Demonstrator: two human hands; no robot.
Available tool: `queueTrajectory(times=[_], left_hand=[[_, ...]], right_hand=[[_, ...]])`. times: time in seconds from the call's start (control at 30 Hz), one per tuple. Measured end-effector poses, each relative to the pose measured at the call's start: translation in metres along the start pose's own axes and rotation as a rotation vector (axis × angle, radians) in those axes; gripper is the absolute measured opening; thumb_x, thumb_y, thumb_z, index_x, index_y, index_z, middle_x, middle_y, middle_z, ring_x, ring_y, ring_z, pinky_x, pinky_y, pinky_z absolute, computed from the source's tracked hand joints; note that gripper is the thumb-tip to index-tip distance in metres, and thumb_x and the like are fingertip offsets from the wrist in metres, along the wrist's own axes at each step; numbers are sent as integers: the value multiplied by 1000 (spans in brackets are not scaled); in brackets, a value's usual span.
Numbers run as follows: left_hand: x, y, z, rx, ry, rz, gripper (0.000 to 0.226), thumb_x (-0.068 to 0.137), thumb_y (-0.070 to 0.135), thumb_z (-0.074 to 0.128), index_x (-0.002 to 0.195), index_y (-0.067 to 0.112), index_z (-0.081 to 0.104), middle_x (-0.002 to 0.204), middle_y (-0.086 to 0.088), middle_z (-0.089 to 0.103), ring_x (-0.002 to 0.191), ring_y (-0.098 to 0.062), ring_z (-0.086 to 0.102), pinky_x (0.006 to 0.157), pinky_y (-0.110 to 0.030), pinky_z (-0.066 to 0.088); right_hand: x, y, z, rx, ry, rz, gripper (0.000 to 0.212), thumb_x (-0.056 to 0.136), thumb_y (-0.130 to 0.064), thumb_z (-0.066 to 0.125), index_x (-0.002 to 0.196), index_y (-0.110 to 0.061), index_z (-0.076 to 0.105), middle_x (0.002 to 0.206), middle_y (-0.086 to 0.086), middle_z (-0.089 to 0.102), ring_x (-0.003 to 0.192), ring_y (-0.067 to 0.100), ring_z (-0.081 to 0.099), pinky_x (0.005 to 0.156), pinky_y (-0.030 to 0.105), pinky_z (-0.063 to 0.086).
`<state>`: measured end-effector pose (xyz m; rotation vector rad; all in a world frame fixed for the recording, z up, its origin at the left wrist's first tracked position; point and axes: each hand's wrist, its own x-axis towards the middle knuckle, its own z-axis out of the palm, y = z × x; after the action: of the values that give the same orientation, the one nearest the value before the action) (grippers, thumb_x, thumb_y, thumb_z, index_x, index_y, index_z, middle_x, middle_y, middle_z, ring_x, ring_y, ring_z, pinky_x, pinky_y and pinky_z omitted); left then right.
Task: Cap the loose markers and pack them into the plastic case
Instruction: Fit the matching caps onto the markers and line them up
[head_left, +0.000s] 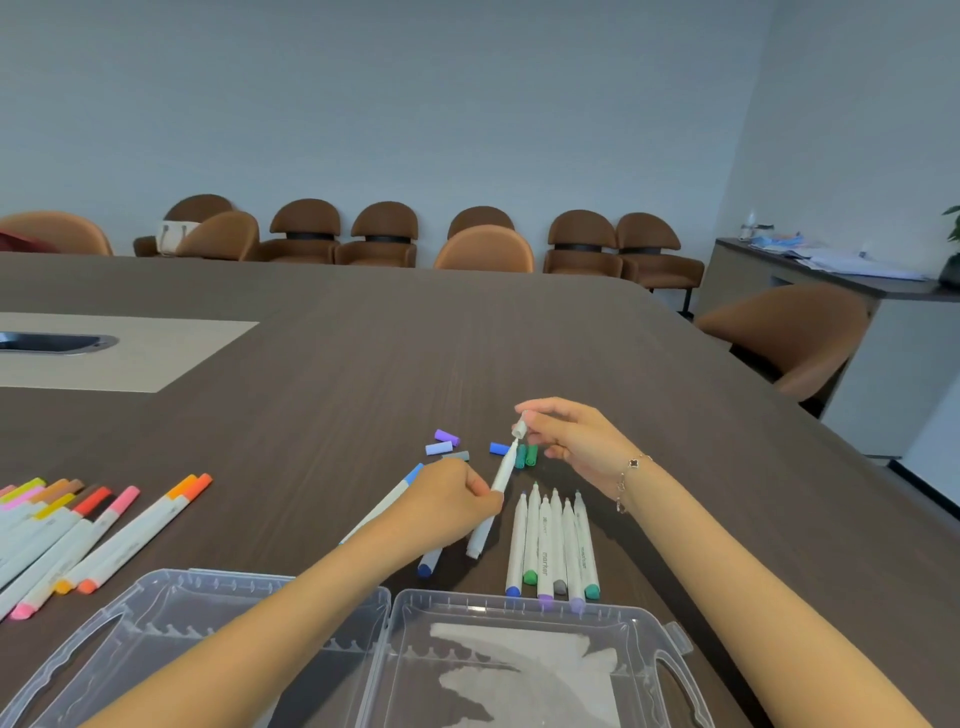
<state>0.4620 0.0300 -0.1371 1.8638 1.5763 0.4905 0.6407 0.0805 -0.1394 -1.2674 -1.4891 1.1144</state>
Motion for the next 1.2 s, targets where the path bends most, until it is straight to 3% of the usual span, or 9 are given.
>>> queueTrajectory(times=[0.3, 0.43, 0.53, 0.73, 0.8, 0.9, 1.0, 1.1, 1.2], left_hand=[[0, -2, -3, -41, 63, 3, 17, 94, 28, 54, 95, 14, 63, 65, 2, 50, 49, -11, 43, 42, -10, 32], [1, -2, -4, -76, 23, 20, 27, 97, 26, 49, 108, 11, 69, 82, -2, 57, 59, -11, 45, 53, -14, 37], [2, 0, 0, -138, 32, -25, 26, 97, 23, 49, 109, 13, 70, 93, -5, 60, 75, -15, 50, 63, -17, 40], [1, 5, 5, -200, -9, -114, 27, 97, 26, 50, 106, 12, 70, 104, -9, 67, 85, -18, 55, 76, -24, 46], [0, 4, 0, -173, -56, -96, 28, 96, 28, 50, 107, 11, 70, 86, -5, 66, 71, -13, 53, 65, -17, 44], [0, 3, -11, -107, -66, -39, 34, 94, 36, 52, 98, 8, 70, 58, 1, 44, 50, -10, 41, 53, -16, 36], [1, 0, -9, 123, -9, 19, 40, 92, 41, 54, 82, 6, 69, 59, -2, 48, 50, -10, 45, 52, -15, 36], [0, -8, 3, 305, 7, 6, 41, 91, 44, 55, 73, 7, 64, 59, -3, 49, 51, -10, 43, 50, -14, 32], [-2, -6, 9, 244, 49, 57, 32, 90, 40, 58, 78, 11, 58, 69, -6, 55, 57, -9, 46, 53, -14, 34]], right_hand=[[-3, -3, 15, -59, -20, -20, 20, 92, -28, 58, 107, -22, 69, 106, -3, 66, 96, 12, 61, 78, 20, 46], [-2, 0, 19, -42, 24, -44, 18, 90, -26, 61, 103, -21, 72, 101, -2, 68, 92, 14, 62, 78, 20, 50], [-2, 1, 23, -15, 47, -54, 15, 90, -21, 60, 100, -20, 71, 99, 1, 68, 89, 16, 62, 77, 22, 51], [-5, 6, 26, -44, 35, -38, 14, 90, -18, 60, 98, -17, 71, 94, 5, 67, 80, 14, 58, 73, 21, 50], [-4, 5, 29, -85, 36, -56, 14, 91, -18, 59, 100, -18, 70, 94, 2, 67, 80, 12, 58, 71, 17, 50], [-1, -1, 33, -253, 83, -155, 18, 93, -23, 55, 107, -21, 68, 98, -9, 65, 89, 6, 59, 73, 10, 46], [3, 2, 24, -367, 216, -195, 26, 96, -24, 49, 119, -23, 61, 109, -9, 60, 97, 4, 55, 82, 16, 42], [6, 13, 9, -386, 301, -150, 27, 97, -17, 44, 116, -23, 62, 120, -1, 58, 97, 7, 54, 80, 17, 42], [11, 23, -1, -376, 344, -108, 26, 97, -14, 43, 110, -22, 64, 120, 0, 59, 87, 5, 55, 74, 15, 43]])
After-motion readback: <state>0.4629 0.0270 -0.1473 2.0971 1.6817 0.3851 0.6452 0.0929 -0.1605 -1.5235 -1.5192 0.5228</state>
